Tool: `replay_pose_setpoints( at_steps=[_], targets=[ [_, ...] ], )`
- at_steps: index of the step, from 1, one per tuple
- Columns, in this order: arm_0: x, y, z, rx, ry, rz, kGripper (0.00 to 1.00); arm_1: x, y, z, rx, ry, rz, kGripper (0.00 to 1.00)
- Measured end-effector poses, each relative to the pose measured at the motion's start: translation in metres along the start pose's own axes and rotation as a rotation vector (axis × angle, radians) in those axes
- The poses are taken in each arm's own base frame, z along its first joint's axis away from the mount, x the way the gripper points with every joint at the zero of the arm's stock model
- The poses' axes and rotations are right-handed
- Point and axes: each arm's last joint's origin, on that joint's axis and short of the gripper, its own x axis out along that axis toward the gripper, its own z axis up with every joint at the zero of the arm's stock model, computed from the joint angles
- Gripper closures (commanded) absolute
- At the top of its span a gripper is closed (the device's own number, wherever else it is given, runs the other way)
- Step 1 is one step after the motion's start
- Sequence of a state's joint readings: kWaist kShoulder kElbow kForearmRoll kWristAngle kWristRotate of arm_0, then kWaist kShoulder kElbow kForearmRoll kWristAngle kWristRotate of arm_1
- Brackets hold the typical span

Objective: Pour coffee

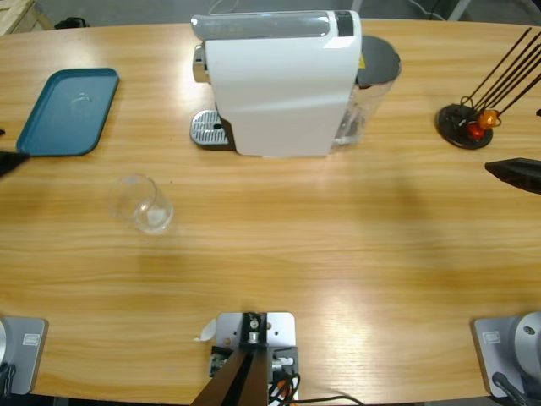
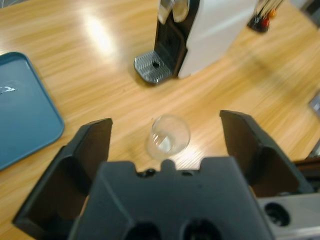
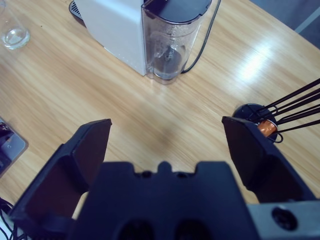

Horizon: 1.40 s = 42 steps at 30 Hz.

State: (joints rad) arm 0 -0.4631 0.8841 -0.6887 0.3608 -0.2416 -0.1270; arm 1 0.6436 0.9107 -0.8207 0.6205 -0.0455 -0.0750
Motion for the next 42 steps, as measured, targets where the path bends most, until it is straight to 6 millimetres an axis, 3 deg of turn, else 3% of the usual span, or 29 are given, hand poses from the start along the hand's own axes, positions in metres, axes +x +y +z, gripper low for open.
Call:
replay_pose_setpoints(
  at_steps=[1,4,7,9,14,21,25,29,32,34,36,38,42],
  targets=[
    [0.004,-0.001,0.011,-0.018,-0.003,-0.011,0.014,0.000,0.000,0.000,0.001,0.000,0.000,0.000],
    [0.027,-0.001,0.043,-0.063,-0.004,-0.037,0.006,0.000,0.000,0.000,0.002,0.000,0.000,0.000],
    [0.050,-0.001,0.076,-0.122,-0.016,-0.069,0.151,0.000,0.000,0.000,0.003,0.000,-0.001,0.000],
    [0.065,0.000,0.092,-0.172,-0.007,-0.079,0.151,0.000,0.000,0.000,0.003,0.000,-0.002,0.000],
    [0.117,0.012,0.098,-0.351,0.075,-0.065,0.147,0.000,0.000,0.000,0.004,0.000,-0.002,0.000],
    [0.160,0.016,0.126,-0.433,0.087,-0.129,0.150,0.000,0.000,0.000,0.005,0.001,-0.002,0.000],
    [0.181,0.016,0.139,-0.481,0.109,-0.191,0.254,0.001,-0.001,0.000,0.006,0.006,-0.004,0.000],
    [0.197,0.018,0.139,-0.516,0.147,-0.224,0.398,0.003,-0.001,0.001,0.009,0.011,-0.008,0.000],
    [0.205,0.019,0.140,-0.529,0.163,-0.242,0.722,0.003,-0.001,0.001,0.009,0.012,-0.008,0.000],
    [0.211,0.019,0.141,-0.531,0.174,-0.251,0.879,0.003,-0.001,0.001,0.010,0.012,-0.010,0.000],
    [0.215,0.019,0.139,-0.535,0.187,-0.254,0.902,0.003,-0.001,0.001,0.012,0.012,-0.011,0.000],
    [0.216,0.019,0.138,-0.536,0.190,-0.253,1.000,0.003,-0.001,0.001,0.012,0.012,-0.012,0.000],
    [0.216,0.020,0.138,-0.536,0.188,-0.248,1.000,0.003,-0.002,0.001,0.013,0.012,-0.012,0.000]
  ],
)
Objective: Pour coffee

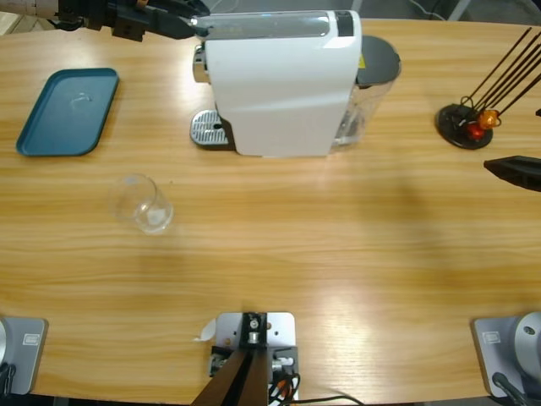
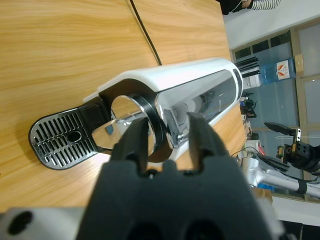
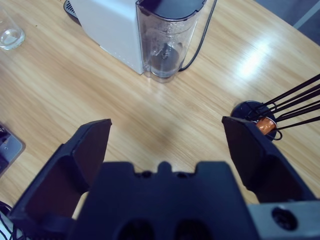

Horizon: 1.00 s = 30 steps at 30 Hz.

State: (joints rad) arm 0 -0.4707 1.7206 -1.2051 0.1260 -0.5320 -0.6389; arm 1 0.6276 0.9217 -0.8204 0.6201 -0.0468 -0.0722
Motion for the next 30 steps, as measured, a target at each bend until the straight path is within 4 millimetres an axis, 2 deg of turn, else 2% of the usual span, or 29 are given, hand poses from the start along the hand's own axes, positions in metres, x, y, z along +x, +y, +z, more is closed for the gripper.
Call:
replay_pose_setpoints(
  at_steps=[13,27,28,30],
  targets=[
    [-0.001,-0.003,0.000,0.006,-0.024,0.022,1.000,0.000,0.000,0.000,0.000,0.000,0.000,0.000],
    [-0.004,-0.015,0.004,-0.017,-0.040,-0.006,1.000,0.000,0.000,0.000,0.000,-0.001,0.000,0.000],
    [-0.006,-0.019,0.006,-0.013,-0.049,-0.016,1.000,0.001,0.000,-0.001,0.000,0.001,0.000,0.000],
    [-0.015,-0.043,0.013,0.027,-0.083,-0.071,1.000,0.001,0.000,-0.002,0.000,0.004,0.000,0.000]
  ],
)
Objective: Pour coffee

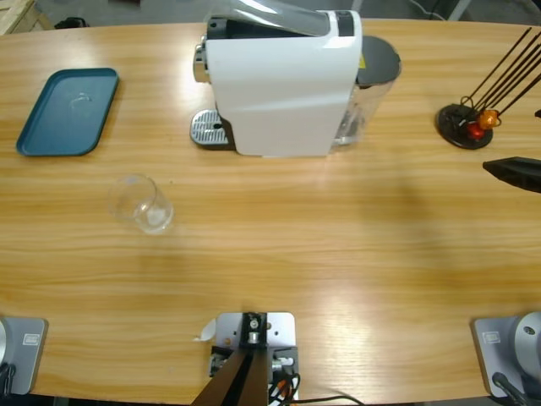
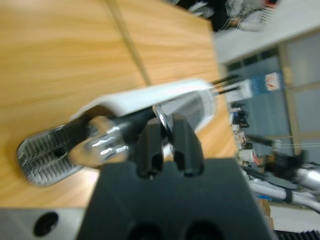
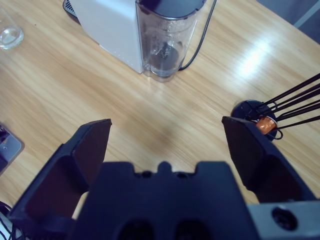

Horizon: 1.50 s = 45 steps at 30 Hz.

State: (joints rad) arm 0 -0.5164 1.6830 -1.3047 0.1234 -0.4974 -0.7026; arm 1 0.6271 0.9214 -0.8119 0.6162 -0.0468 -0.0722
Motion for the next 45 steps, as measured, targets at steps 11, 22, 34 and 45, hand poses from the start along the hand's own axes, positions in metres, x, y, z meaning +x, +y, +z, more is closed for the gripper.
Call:
replay_pose_setpoints(
  at_steps=[11,22,34,45],
  targets=[
    [-0.006,-0.053,0.005,0.163,-0.046,-0.140,0.074,0.000,0.000,0.000,0.000,0.001,0.000,0.000],
    [-0.026,-0.061,-0.049,0.782,-0.035,-0.057,0.073,-0.032,-0.005,0.024,0.162,-0.123,-0.025,0.056],
    [-0.109,-0.019,-0.123,0.988,0.143,0.195,0.009,0.088,-0.030,-0.019,0.458,-0.036,-0.497,0.111],
    [-0.116,0.008,-0.121,0.895,0.117,0.386,0.004,0.146,-0.058,-0.053,0.579,0.043,-0.636,0.229]
  ],
)
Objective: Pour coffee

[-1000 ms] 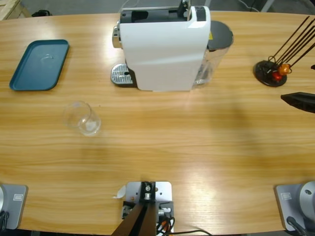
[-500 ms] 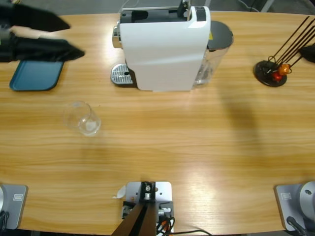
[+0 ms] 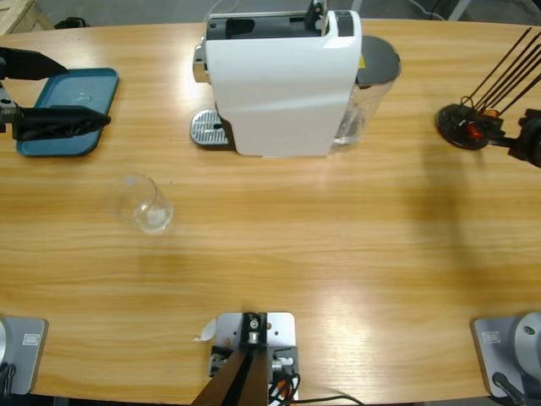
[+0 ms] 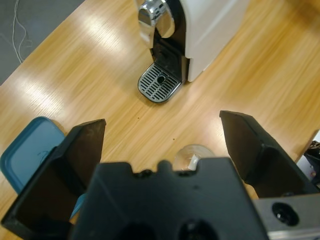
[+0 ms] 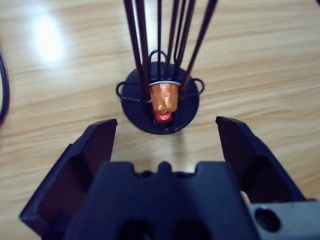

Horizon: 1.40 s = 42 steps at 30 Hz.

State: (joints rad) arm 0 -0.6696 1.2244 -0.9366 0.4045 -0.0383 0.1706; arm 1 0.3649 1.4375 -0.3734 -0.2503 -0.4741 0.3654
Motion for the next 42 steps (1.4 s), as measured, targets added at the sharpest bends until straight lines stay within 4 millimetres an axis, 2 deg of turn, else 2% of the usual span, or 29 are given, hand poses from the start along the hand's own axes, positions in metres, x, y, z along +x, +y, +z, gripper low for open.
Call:
replay_pose_setpoints(
  at_steps=[12,17,25,27,34,37,39,42],
  targets=[
    [0.004,0.002,0.000,-0.034,0.011,0.005,0.004,0.029,-0.013,0.003,0.018,-0.006,-0.006,0.242],
    [0.008,0.002,0.000,-0.046,0.022,0.004,0.004,0.037,-0.014,0.003,0.009,0.000,-0.001,0.363],
    [0.011,0.002,0.000,-0.050,0.029,0.003,0.004,0.040,-0.018,0.007,0.006,-0.016,0.008,0.375],
    [0.011,0.002,0.000,-0.051,0.029,0.003,0.004,0.041,-0.020,0.008,0.006,-0.022,0.005,0.474],
    [0.011,0.002,0.000,-0.053,0.029,0.003,0.004,0.041,-0.020,0.009,-0.008,-0.024,0.018,0.483],
    [0.011,0.002,0.000,-0.055,0.029,0.003,0.004,0.041,-0.020,0.009,-0.010,-0.024,0.021,0.442],
    [0.011,0.002,0.000,-0.055,0.029,0.003,0.004,0.041,-0.020,0.009,-0.010,-0.023,0.025,0.261],
    [0.011,0.002,0.000,-0.055,0.029,0.003,0.004,0.041,-0.020,0.009,-0.010,-0.023,0.026,0.174]
  ],
)
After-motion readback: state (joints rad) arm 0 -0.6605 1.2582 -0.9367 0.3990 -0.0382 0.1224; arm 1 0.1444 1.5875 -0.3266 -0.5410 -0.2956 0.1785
